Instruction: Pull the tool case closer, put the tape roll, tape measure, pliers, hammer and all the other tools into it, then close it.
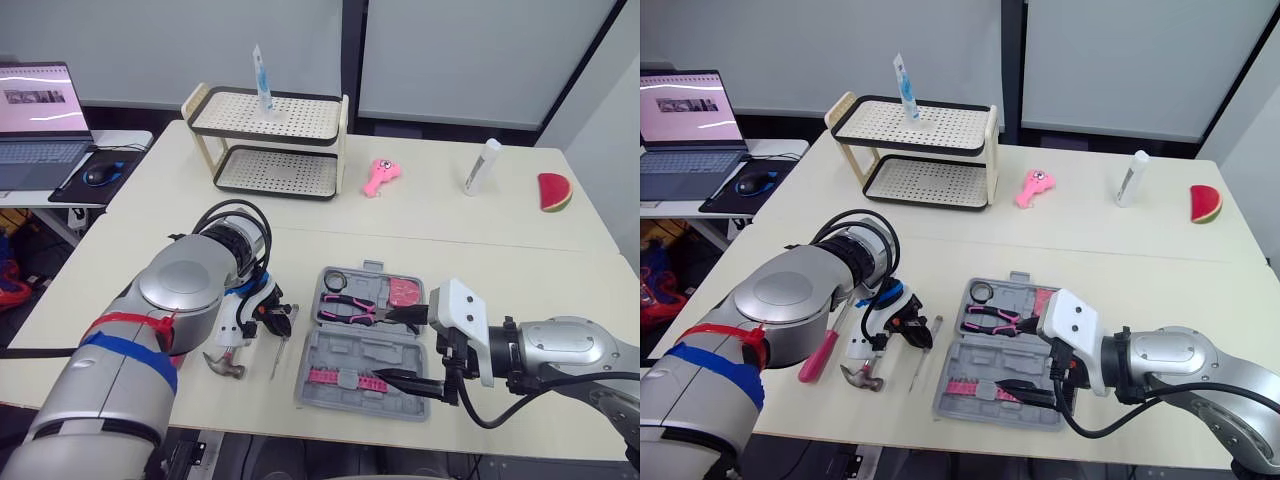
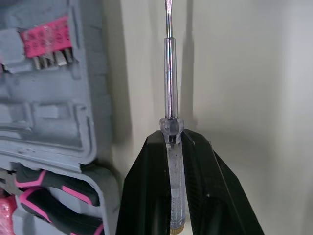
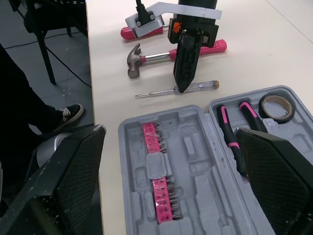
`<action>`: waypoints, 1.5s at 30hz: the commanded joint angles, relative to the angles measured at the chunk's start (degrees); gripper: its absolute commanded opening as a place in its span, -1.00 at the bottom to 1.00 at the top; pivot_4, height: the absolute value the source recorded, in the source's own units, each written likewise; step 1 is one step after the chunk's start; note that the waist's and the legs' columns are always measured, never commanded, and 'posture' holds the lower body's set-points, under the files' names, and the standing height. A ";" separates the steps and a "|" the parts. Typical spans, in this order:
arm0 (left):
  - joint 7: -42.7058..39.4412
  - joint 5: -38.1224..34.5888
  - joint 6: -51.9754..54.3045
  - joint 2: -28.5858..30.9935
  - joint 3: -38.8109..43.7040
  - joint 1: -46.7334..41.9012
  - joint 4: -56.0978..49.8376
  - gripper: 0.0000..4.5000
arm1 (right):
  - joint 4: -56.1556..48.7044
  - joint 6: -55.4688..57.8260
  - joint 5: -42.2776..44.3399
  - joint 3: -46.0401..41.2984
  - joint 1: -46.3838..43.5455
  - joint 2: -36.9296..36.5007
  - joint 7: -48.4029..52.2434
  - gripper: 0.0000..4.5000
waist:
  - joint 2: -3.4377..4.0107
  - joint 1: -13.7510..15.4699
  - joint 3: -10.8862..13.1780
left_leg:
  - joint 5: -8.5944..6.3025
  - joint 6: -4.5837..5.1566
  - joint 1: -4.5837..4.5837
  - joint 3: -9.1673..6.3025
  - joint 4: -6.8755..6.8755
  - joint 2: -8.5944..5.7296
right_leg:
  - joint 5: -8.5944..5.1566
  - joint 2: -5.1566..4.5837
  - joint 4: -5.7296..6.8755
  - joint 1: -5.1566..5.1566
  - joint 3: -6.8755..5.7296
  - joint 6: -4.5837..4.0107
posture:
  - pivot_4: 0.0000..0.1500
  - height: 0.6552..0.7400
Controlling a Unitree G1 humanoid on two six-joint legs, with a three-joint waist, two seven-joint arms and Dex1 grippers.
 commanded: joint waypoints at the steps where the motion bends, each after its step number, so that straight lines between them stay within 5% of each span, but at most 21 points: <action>1: 0.38 -0.59 -3.48 2.17 -1.50 -3.95 -1.12 -0.96 | -0.88 -1.90 -0.81 -0.84 0.19 -0.58 0.50 1.00 | -0.04 0.04 0.02 | 0.00 0.00 -0.02 0.00 0.01 0.00 | 0.00 0.00 0.00 -0.01 0.00 0.00 | 1.00 0.88; 10: -12.64 -7.10 -13.32 5.92 3.56 -7.82 2.44 -0.96 | -0.31 -3.20 -2.20 0.16 0.32 -0.19 1.09 1.00 | -0.04 0.07 0.02 | 0.00 0.00 -0.03 0.02 0.02 0.00 | 0.00 -0.01 -0.01 -0.03 -0.01 0.00 | 1.00 0.88; 33: -80.99 -43.88 -15.75 11.83 38.00 -2.58 22.74 -0.96 | 2.66 -3.78 -10.54 5.38 -2.63 1.04 0.31 1.00 | -0.03 -0.30 0.02 | 0.00 0.01 -0.02 -0.01 0.01 0.01 | 0.00 0.03 0.00 -0.03 -0.03 -0.02 | 1.00 0.88; 45: -102.78 -48.94 -15.75 12.32 60.29 -4.32 43.46 -0.96 | 3.43 -3.04 -12.31 7.04 -3.57 2.20 -0.23 1.00 | -0.02 -0.97 0.03 | 0.00 0.01 -0.03 -0.04 0.00 0.02 | -0.01 0.06 0.00 -0.05 -0.06 -0.02 | 1.00 0.88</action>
